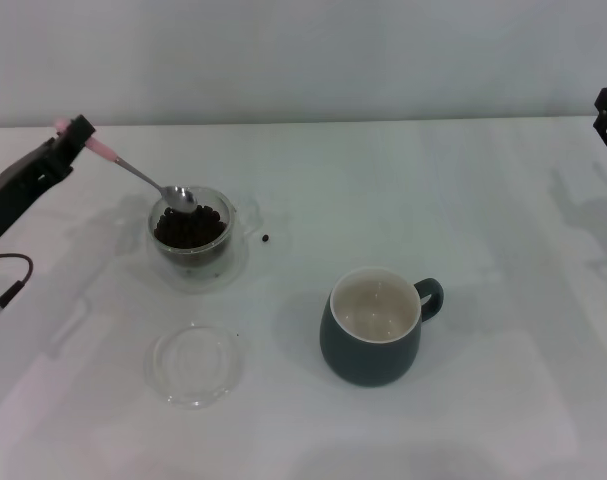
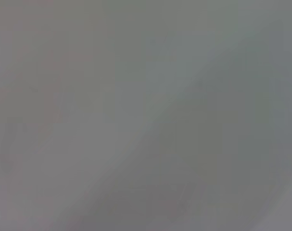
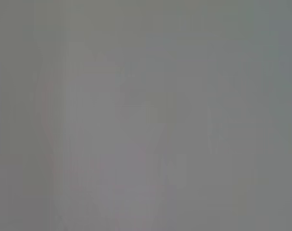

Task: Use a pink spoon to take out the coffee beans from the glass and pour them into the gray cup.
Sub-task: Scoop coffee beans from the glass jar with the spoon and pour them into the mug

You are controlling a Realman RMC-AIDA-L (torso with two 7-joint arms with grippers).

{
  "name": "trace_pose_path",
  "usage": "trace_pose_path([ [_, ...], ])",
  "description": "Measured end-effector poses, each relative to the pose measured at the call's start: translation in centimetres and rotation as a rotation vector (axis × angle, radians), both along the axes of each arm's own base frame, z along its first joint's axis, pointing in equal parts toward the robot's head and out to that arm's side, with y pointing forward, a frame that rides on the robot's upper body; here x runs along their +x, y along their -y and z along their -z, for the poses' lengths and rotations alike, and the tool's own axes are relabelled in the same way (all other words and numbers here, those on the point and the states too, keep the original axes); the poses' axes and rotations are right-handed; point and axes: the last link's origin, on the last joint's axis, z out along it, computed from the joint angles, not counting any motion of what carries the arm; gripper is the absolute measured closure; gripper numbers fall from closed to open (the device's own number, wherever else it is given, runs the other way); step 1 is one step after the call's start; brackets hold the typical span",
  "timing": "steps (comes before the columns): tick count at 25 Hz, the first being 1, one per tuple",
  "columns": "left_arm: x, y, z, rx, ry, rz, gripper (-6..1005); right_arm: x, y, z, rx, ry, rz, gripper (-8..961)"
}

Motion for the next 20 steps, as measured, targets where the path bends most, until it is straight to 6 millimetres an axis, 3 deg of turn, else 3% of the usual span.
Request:
trace_pose_path([
  [9,-0.1,-0.3,1.1,-0.021,-0.085,-0.007,863,0.2,0.0,-0.1,0.012,-0.014,0.015,303],
  [20,-0.2,0.2,1.8,-0.058,-0.018,-0.045,862,0.2,0.1,0.1,0.008,-0.019,0.019,303],
])
